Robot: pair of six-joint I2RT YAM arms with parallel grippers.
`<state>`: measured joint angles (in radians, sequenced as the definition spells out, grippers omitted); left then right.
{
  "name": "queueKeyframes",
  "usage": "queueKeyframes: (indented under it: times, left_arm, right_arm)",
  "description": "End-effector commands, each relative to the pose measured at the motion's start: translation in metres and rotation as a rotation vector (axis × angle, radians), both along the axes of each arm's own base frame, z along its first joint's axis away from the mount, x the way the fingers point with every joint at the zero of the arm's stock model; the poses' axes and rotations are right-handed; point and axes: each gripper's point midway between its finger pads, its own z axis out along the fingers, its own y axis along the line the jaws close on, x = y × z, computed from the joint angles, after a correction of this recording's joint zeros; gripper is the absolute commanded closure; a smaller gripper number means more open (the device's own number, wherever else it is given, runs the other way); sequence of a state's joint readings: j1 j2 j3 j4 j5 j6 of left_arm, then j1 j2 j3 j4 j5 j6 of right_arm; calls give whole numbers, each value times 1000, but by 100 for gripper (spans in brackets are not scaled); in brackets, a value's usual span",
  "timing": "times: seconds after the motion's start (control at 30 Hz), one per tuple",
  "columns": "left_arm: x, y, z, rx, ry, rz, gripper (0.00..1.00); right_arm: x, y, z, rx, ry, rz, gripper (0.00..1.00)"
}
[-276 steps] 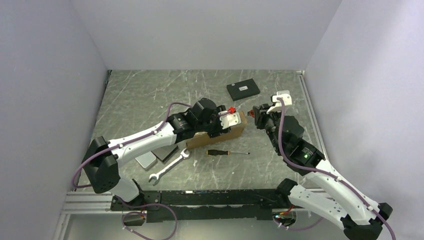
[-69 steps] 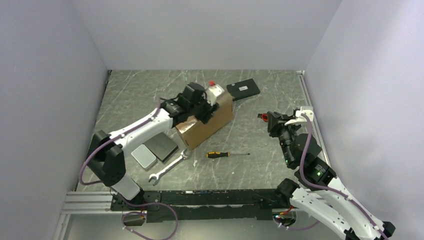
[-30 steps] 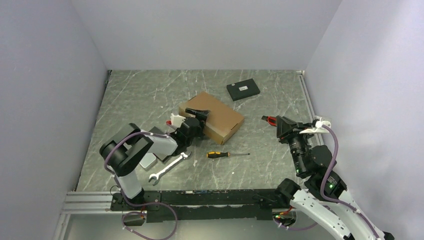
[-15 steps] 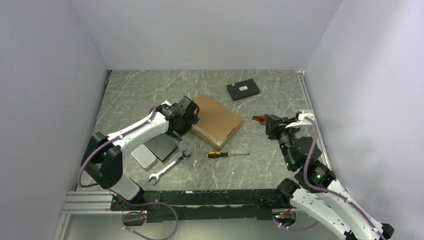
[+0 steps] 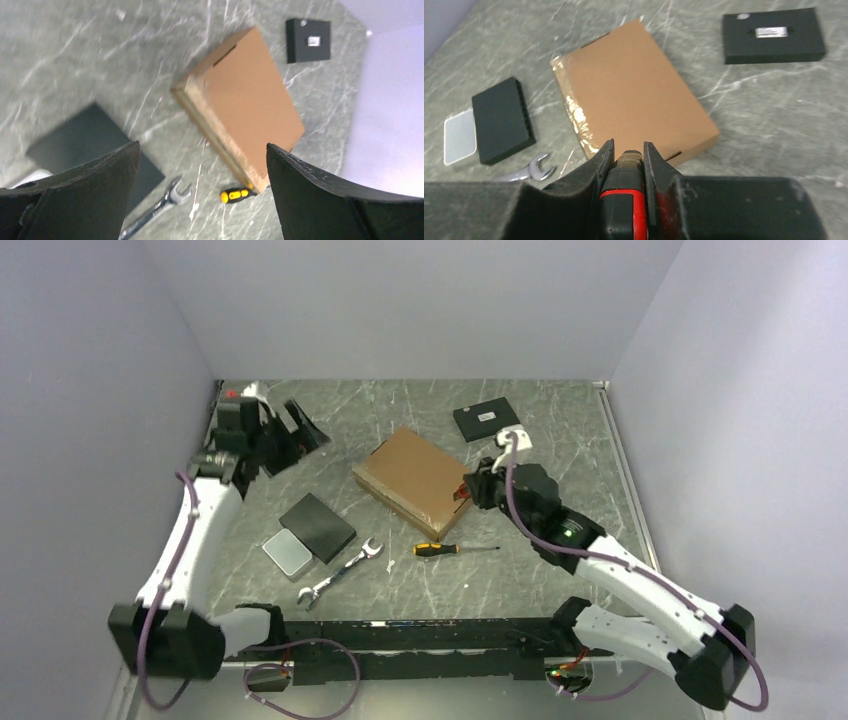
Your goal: Unpack the express box
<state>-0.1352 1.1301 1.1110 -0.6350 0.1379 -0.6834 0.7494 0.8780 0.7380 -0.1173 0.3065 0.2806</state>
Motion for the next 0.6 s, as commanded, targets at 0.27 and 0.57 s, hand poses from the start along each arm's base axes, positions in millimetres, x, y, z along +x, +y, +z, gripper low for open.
queueKeyframes:
  times: [0.27, 0.57]
  left_arm:
    - [123, -41, -30, -158, -24, -485, 4]
    - [124, -90, -94, -302, 22, -677, 7]
  right_arm:
    - [12, 43, 32, 41, 28, 152, 100]
    - [-4, 83, 37, 68, -26, 410, 100]
